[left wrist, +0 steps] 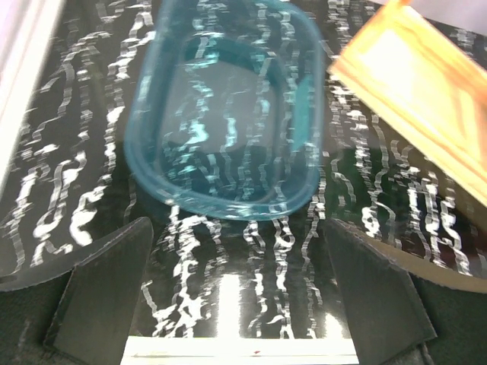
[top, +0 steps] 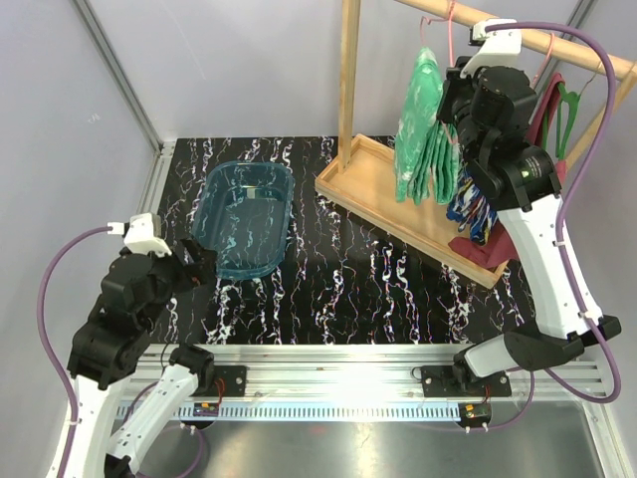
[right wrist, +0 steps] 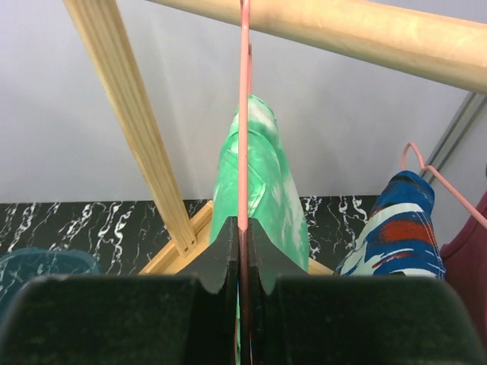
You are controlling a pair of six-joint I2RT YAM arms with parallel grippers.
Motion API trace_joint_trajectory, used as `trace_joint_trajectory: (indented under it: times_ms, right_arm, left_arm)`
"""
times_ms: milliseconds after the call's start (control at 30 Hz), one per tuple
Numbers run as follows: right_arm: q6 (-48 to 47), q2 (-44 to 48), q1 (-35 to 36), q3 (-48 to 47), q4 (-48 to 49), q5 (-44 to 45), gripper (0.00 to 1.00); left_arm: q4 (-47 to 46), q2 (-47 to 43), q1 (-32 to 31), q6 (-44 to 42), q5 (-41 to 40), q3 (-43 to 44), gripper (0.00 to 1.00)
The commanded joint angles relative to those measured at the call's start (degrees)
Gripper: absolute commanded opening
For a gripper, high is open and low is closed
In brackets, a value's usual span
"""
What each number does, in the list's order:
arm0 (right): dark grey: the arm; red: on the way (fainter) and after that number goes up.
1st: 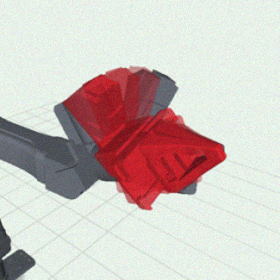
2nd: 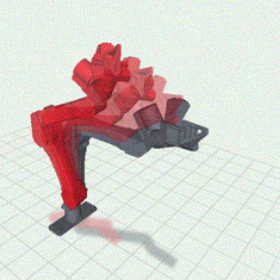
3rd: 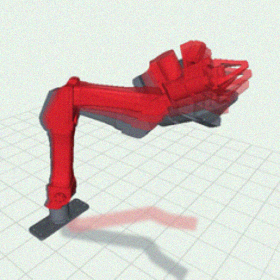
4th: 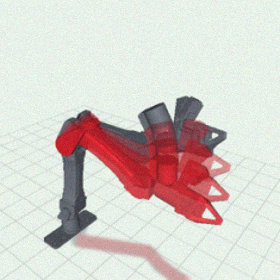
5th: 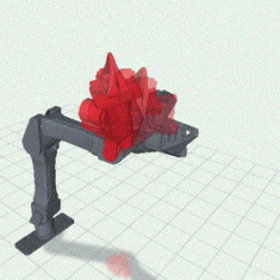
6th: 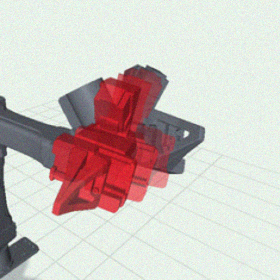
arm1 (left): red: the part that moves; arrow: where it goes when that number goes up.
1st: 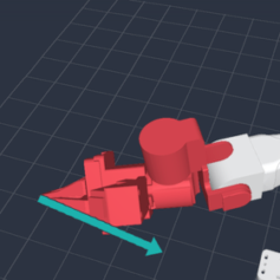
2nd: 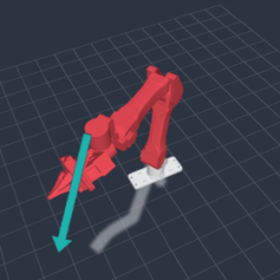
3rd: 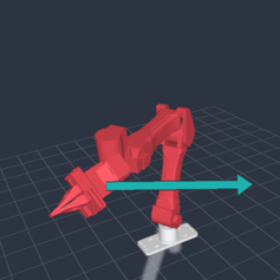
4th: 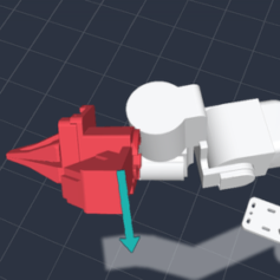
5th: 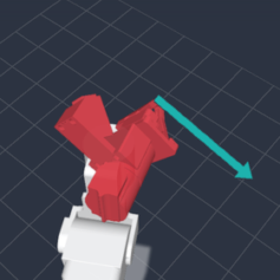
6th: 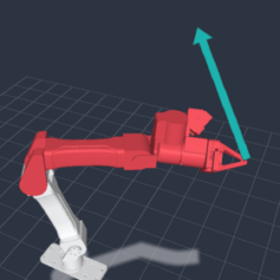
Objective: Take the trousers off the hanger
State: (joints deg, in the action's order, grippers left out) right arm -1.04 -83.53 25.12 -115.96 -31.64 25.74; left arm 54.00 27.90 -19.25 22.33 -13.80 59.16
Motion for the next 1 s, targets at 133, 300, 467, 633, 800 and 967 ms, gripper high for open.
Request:
trace_joint_trajectory:
  times_ms: [133, 300, 467, 633, 800, 967]
  right_arm:
    - [3.14, 8.19, 0.10, -1.38, 6.51, -8.06, 0.00]
    - [4.47, 12.59, 2.38, 5.37, 4.13, -10.00, 0.00]
    - [6.04, 18.22, 8.35, 12.42, 6.06, -4.75, 0.00]
    - [5.10, 20.59, 25.90, 18.30, 10.70, 15.22, 0.00]
    - [-14.30, 17.10, 44.46, 27.87, 41.89, 38.57, 0.00]
    - [-21.64, 10.59, 49.14, 24.74, 50.01, 45.45, 0.00]
  left_arm:
    - [-16.00, 6.98, -0.35, 3.42, 18.43, 1.58, 0.99]
    - [-24.54, 14.62, -10.77, 6.06, 13.99, 3.42, 0.99]
    - [-31.40, 19.91, -25.47, 3.09, -2.79, 5.18, 0.99]
    - [-41.23, 24.73, -41.38, -6.58, -12.55, 6.31, 0.99]
    - [-47.22, 29.66, -52.10, -16.78, -19.06, 9.48, 0.99]
    - [-46.09, 32.40, -53.18, -18.37, -23.55, 12.56, 0.99]
